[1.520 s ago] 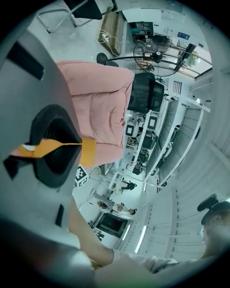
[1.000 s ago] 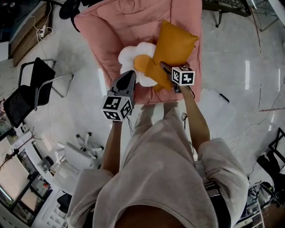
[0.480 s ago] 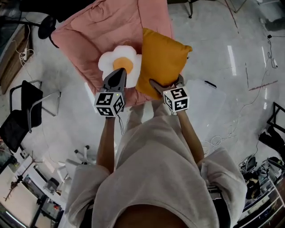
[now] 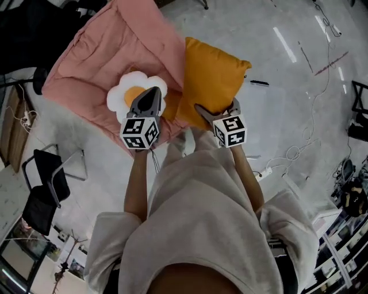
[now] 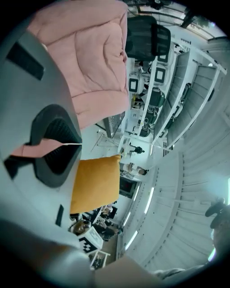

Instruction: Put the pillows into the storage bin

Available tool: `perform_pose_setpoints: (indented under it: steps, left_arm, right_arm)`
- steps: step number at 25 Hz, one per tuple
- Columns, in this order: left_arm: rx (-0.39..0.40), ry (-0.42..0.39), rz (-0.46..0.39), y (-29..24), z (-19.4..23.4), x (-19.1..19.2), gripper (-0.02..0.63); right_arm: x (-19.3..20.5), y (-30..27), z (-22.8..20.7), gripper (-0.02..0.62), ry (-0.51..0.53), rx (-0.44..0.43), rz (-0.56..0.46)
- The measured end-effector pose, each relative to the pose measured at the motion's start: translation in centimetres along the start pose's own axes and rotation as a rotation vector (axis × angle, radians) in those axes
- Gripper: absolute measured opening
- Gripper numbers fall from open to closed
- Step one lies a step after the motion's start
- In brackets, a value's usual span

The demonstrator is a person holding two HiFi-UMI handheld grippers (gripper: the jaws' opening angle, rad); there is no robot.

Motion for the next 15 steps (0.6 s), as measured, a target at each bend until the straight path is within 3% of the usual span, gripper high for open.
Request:
perform_pose_setpoints:
  steps: [5,12,15]
  left_arm:
    - [0.143,-0.072,0.058,-6.1,-5.5,-0.7,0.015]
    - [0.395,-0.196,0.169,-14.4,-15.2,-0.8,0.017]
    - [0.446,-0.224,0.193,-16.5,-18.8,-0.1,0.017]
  right_arm:
    - [2.9,4.0,-7.0,0.453,-0.122,0.153,-0.01]
    - [10.2,12.0,-15.0,0.453,-0.364,0.416,0.002]
    - [13.7,14.6,-18.1,0.453,-0.425,0.487,0.026]
Point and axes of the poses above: the fingertips, and each gripper's own axes: y backward along the fingers, z to its left, x out of its underside, the point moved 5 cm from there along y, backward along the fingers, and after that the axes turned 6 degrees about x, right-handed, at the moved point
